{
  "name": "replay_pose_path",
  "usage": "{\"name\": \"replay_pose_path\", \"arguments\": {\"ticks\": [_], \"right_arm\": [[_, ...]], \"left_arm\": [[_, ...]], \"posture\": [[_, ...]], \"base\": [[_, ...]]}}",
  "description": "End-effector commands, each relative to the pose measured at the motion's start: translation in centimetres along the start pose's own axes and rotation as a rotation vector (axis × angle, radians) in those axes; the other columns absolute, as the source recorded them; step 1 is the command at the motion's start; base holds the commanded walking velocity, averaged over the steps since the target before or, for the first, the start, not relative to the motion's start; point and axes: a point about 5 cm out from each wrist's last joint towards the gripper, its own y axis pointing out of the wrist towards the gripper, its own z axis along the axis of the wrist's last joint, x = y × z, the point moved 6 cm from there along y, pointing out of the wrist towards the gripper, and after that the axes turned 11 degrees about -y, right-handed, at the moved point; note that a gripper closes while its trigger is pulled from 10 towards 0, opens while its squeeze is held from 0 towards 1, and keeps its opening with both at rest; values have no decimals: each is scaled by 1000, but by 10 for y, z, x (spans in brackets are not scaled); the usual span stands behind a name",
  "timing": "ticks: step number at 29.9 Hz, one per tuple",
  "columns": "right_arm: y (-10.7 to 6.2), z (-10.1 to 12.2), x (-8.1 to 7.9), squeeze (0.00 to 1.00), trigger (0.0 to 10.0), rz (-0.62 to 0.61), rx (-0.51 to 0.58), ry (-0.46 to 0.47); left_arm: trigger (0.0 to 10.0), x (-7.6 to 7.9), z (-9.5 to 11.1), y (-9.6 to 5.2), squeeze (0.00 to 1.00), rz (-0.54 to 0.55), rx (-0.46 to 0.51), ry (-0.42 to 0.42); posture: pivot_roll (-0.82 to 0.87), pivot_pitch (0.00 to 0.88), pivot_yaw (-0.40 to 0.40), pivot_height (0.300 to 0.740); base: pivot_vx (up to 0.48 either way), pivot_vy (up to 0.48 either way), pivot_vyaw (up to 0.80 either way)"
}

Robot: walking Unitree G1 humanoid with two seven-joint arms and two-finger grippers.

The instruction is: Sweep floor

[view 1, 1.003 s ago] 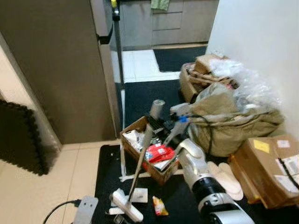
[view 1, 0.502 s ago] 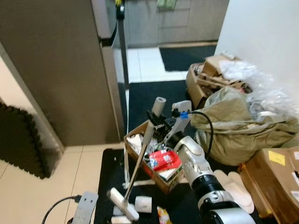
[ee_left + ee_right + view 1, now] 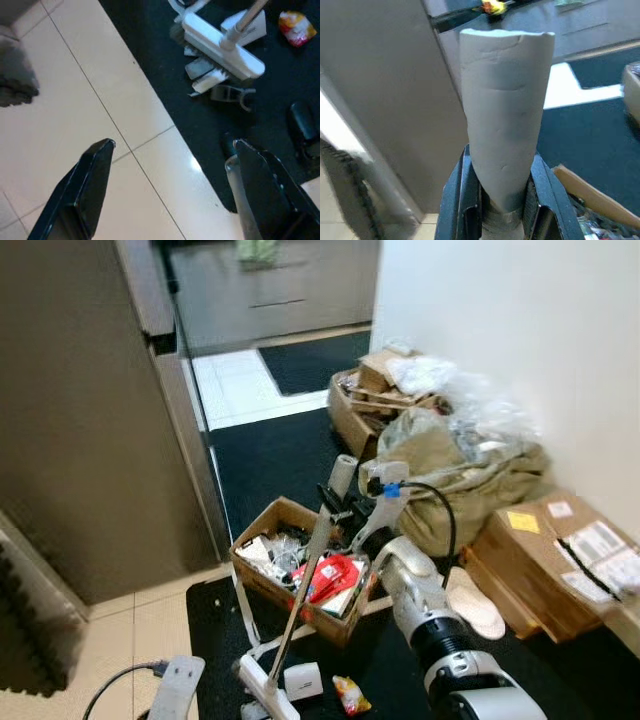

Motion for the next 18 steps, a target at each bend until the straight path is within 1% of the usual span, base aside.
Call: {"name": "replay_pose_path", "arguments": {"ticks": [1,12,13,17,18], "right_arm": [[6,9,-7,0,10000,7,35,10],[7,9,2,0,10000,-51,26,4],[7,8,5,0,10000,-80,15,3],[7,5,9,0,10000,-112,-2,7],[7,4,13,0,10000,-146,-16,4]], "left_arm": [[10000,-3,-12,-2,0,2,-33,16],[10000,-4,-15,-3,0,-1,-42,24],[10000,-3,-16,-3,0,-3,-43,25],[10000,-1,-16,-3,0,-6,-45,26],[10000,0,-16,-3,0,-7,-46,27]], "posture": [[-48,0,36,740],[-48,0,37,740],[-48,0,37,740],[-50,0,37,740],[-51,0,37,740]], "base": [[0,0,0],[0,0,0],[0,0,0],[0,0,0],[0,0,0]]}}
